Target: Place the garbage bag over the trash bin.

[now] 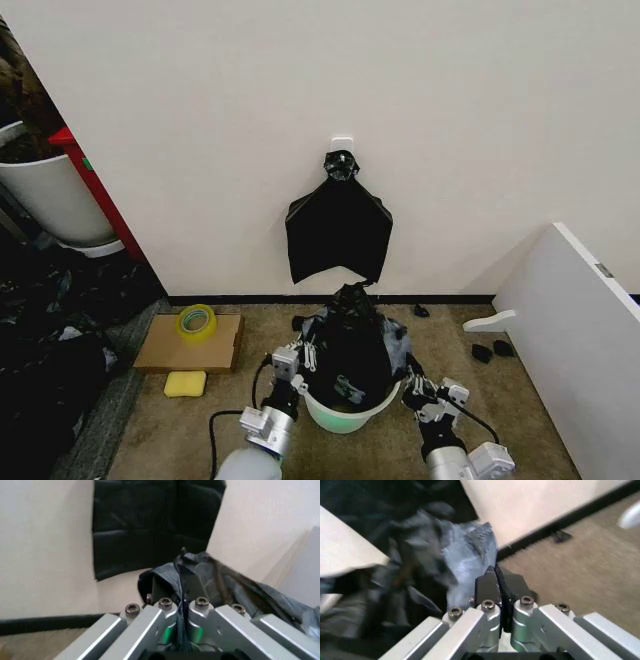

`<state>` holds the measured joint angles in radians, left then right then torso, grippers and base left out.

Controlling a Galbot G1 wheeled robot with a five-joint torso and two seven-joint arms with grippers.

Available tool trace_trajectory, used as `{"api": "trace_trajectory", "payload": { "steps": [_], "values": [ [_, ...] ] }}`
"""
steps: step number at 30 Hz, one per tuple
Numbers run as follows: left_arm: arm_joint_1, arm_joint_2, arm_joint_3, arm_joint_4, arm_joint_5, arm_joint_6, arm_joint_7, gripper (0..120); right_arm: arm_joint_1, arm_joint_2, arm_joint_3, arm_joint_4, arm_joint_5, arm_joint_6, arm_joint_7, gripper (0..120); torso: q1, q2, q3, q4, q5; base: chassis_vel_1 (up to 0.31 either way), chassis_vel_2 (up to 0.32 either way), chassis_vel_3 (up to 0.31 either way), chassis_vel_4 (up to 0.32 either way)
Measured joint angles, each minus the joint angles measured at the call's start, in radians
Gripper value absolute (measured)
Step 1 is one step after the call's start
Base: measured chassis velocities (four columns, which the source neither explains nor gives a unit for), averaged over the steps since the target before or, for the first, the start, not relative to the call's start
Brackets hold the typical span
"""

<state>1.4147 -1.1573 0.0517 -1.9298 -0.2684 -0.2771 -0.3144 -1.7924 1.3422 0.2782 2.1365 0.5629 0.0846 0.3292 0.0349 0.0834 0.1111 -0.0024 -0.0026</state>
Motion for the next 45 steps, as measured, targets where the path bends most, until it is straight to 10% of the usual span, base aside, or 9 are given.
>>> {"api": "trace_trajectory", "payload": {
  "steps": [28, 45],
  "values": [
    [0.281, 0.137, -0.119, -0.146, -0.04, 0.254, -0.098, 0, -0.012, -0.061, -0.027, 0.08, -0.04, -0.465, 0.206, 0, 0.0, 0.0, 0.0, 0.0001, -0.0001, 0.0, 0.0, 0.0, 0.0],
    [0.031, 0.151, -0.085, -0.05, -0.119, 0.358, -0.105, 0, 0.132, -0.028, -0.025, -0.061, -0.027, -0.512, 0.209, 0, 0.0, 0.0, 0.0, 0.0, 0.0001, 0.0, 0.0, 0.0, 0.0]
  ]
}}
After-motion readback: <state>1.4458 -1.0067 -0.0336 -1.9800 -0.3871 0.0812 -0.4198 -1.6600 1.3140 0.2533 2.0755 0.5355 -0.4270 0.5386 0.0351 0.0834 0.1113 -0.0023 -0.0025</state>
